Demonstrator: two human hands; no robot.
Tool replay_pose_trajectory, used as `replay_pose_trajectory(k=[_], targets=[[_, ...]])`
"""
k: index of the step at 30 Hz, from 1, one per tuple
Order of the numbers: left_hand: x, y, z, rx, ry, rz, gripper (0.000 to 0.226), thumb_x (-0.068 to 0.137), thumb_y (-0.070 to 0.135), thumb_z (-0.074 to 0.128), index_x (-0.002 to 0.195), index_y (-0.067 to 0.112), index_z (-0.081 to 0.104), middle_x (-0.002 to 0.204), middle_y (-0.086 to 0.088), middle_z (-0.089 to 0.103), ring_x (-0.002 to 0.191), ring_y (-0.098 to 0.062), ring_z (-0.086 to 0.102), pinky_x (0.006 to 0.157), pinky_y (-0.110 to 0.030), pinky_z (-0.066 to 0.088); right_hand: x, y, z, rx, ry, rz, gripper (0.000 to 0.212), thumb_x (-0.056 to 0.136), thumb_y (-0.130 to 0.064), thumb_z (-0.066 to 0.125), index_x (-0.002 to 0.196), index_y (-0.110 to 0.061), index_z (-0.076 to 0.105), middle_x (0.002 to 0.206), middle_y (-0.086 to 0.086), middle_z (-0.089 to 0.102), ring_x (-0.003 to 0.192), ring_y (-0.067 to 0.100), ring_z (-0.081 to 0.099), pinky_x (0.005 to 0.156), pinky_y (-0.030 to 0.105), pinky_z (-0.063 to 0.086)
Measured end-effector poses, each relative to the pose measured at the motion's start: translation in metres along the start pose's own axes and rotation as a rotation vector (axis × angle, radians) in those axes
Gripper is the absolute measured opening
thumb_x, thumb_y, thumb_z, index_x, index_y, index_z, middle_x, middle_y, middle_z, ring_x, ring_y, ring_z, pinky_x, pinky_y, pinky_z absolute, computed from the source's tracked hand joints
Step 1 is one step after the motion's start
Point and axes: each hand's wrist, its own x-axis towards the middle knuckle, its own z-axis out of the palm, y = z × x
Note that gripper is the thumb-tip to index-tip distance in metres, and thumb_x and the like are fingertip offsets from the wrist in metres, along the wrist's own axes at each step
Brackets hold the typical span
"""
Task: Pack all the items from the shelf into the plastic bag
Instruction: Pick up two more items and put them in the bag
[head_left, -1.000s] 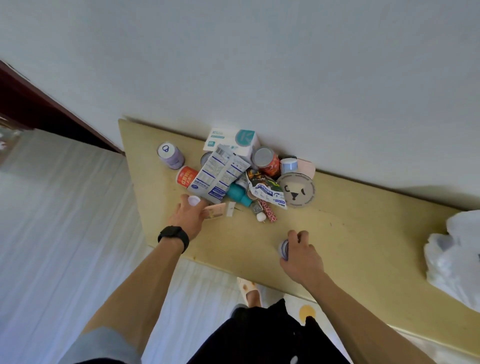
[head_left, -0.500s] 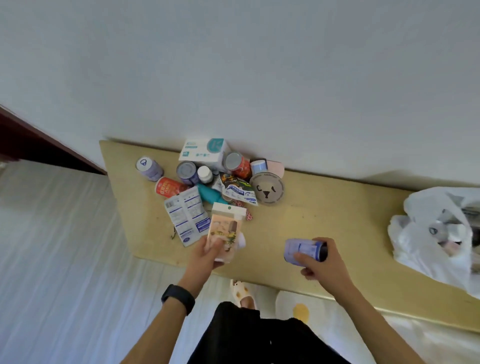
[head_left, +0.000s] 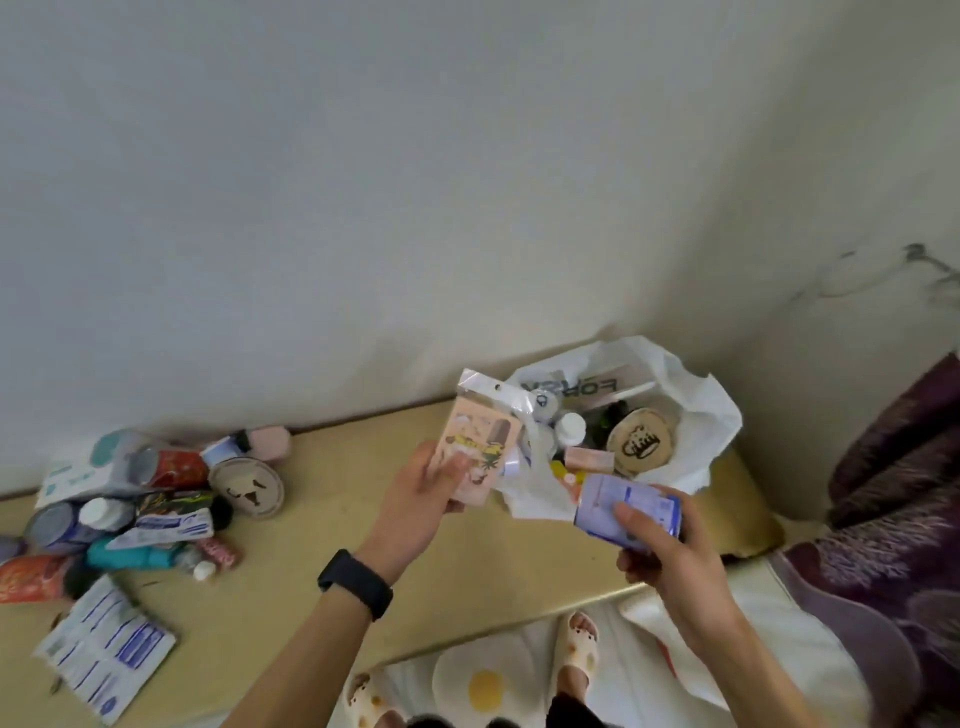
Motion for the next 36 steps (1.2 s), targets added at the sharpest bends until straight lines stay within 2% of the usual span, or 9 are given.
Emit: replay_pose_trajectory(k=[5, 9, 13, 15, 19, 23, 26, 33, 36], targets=[[0.052, 0.031, 0.112, 0.403, -0.207, 0.078, 0.021, 0.097, 0.041, 0.053, 0.112, 0.027, 0.059, 0.098, 0.008, 0.071, 0.085, -0.012, 0.068, 0.071, -0.030, 0.054, 0.011, -0.012, -0.085, 0.026, 0.056, 0.031, 0.039, 0.081, -0.022, 0.078, 0.112, -0.016, 0.055, 0.093, 0.022, 0.067, 0.055, 0.026, 0.058, 0.056, 0.038, 0.047], [0.084, 0.029, 0.165, 0.593, -0.290, -0.003, 0.021, 0.098, 0.033, 0.053, 0.106, 0.015, 0.059, 0.099, -0.008, 0.069, 0.087, -0.025, 0.065, 0.064, -0.023, 0.044, 0.011, -0.008, -0.129, 0.061, 0.100, 0.048, 0.039, 0.082, -0.020, 0.078, 0.113, -0.016, 0.055, 0.091, 0.020, 0.068, 0.053, 0.024, 0.058, 0.052, 0.034, 0.048], [0.096, 0.022, 0.178, 0.373, -0.225, -0.247, 0.013, 0.096, 0.031, 0.057, 0.103, 0.020, 0.060, 0.104, -0.011, 0.069, 0.094, -0.027, 0.068, 0.084, -0.044, 0.057, 0.000, -0.001, -0.154, 0.118, 0.152, 0.087, 0.043, 0.076, -0.023, 0.084, 0.108, -0.016, 0.057, 0.087, 0.018, 0.069, 0.053, 0.025, 0.060, 0.051, 0.035, 0.049], [0.102, 0.029, 0.175, 0.222, -0.149, -0.307, 0.005, 0.097, 0.028, 0.058, 0.102, 0.027, 0.059, 0.105, -0.006, 0.070, 0.094, -0.023, 0.068, 0.081, -0.042, 0.059, -0.003, 0.005, -0.162, 0.114, 0.161, 0.113, 0.054, 0.066, -0.032, 0.084, 0.109, -0.016, 0.057, 0.086, 0.016, 0.070, 0.053, 0.025, 0.061, 0.051, 0.035, 0.049], [0.126, 0.048, 0.158, 0.403, -0.010, -0.219, 0.013, 0.100, 0.027, 0.049, 0.108, 0.018, 0.054, 0.108, -0.010, 0.065, 0.088, -0.027, 0.064, 0.066, -0.037, 0.058, -0.004, 0.009, -0.170, 0.086, 0.158, 0.135, 0.054, 0.069, -0.028, 0.087, 0.111, -0.013, 0.056, 0.085, 0.017, 0.070, 0.052, 0.027, 0.063, 0.050, 0.034, 0.048], [0.140, 0.062, 0.141, 1.150, -0.036, -0.008, 0.023, 0.101, 0.029, 0.041, 0.115, 0.013, 0.051, 0.102, -0.015, 0.064, 0.084, -0.034, 0.059, 0.067, -0.035, 0.048, -0.001, 0.005, -0.169, 0.056, 0.156, 0.138, 0.044, 0.078, -0.016, 0.082, 0.113, -0.013, 0.056, 0.092, 0.019, 0.070, 0.053, 0.028, 0.066, 0.050, 0.034, 0.049], [0.148, 0.070, 0.145, 1.499, -0.053, 0.107, 0.023, 0.101, 0.029, 0.038, 0.117, 0.016, 0.048, 0.094, -0.009, 0.061, 0.074, -0.029, 0.055, 0.060, -0.033, 0.042, 0.003, -0.004, -0.163, 0.042, 0.146, 0.131, 0.043, 0.078, -0.015, 0.082, 0.112, -0.013, 0.055, 0.089, 0.018, 0.070, 0.053, 0.028, 0.063, 0.048, 0.032, 0.050], [0.172, 0.068, 0.184, 1.714, -0.147, 0.197, 0.026, 0.100, 0.023, 0.043, 0.124, 0.016, 0.050, 0.110, -0.010, 0.066, 0.093, -0.031, 0.065, 0.063, -0.034, 0.046, 0.009, -0.013, -0.151, 0.011, 0.127, 0.100, 0.044, 0.073, -0.021, 0.086, 0.107, -0.020, 0.057, 0.090, 0.015, 0.069, 0.059, 0.029, 0.062, 0.051, 0.036, 0.052], [0.179, 0.068, 0.193, 1.522, -0.152, 0.209, 0.029, 0.098, 0.025, 0.045, 0.126, 0.019, 0.051, 0.116, -0.010, 0.065, 0.099, -0.033, 0.064, 0.072, -0.036, 0.049, 0.006, -0.011, -0.148, 0.012, 0.103, 0.116, 0.050, 0.071, -0.024, 0.088, 0.109, -0.019, 0.056, 0.086, 0.016, 0.070, 0.056, 0.028, 0.061, 0.050, 0.035, 0.051]])
